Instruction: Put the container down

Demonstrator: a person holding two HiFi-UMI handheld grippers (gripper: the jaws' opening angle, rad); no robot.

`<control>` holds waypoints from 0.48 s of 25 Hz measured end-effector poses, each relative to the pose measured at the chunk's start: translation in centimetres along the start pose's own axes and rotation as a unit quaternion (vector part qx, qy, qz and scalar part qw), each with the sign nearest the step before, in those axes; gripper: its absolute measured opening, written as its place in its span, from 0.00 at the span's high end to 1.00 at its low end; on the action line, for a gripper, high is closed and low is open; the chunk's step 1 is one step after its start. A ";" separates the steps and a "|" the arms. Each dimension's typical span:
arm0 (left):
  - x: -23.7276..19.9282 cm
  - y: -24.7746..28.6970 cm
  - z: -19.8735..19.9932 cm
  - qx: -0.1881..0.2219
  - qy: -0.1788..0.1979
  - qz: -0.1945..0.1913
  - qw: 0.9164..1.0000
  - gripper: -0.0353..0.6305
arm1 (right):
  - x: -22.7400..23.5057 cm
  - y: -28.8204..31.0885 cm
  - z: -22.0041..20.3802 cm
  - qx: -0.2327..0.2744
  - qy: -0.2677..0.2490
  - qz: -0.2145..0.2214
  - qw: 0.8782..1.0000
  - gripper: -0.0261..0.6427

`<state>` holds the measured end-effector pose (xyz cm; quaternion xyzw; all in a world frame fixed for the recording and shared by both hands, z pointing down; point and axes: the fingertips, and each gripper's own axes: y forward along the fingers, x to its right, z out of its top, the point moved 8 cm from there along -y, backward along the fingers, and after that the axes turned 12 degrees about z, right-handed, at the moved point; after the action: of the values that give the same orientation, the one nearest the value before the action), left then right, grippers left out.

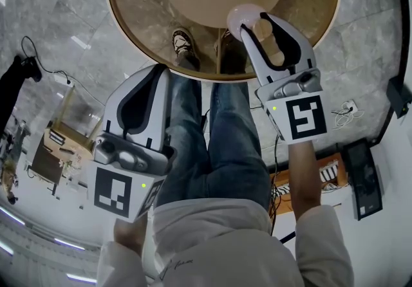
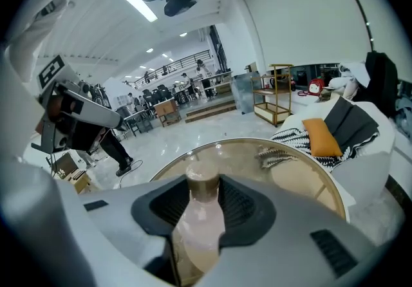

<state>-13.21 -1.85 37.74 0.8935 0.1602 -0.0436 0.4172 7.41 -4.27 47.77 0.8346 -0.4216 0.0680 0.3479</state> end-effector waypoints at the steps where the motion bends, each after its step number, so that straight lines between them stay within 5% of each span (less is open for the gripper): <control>1: 0.1 0.1 -0.1 -0.002 -0.007 -0.002 1.000 0.92 | 0.0 0.1 -0.2 -0.001 0.002 0.000 1.000 0.74; 12: 0.1 0.4 0.3 0.005 -0.018 -0.008 1.000 0.92 | 1.3 1.3 -1.0 0.002 0.008 -0.014 1.000 0.74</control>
<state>-12.99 -2.31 37.88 0.8933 0.1598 -0.0634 0.4153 7.49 -5.01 49.74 0.8405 -0.4070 0.0705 0.3506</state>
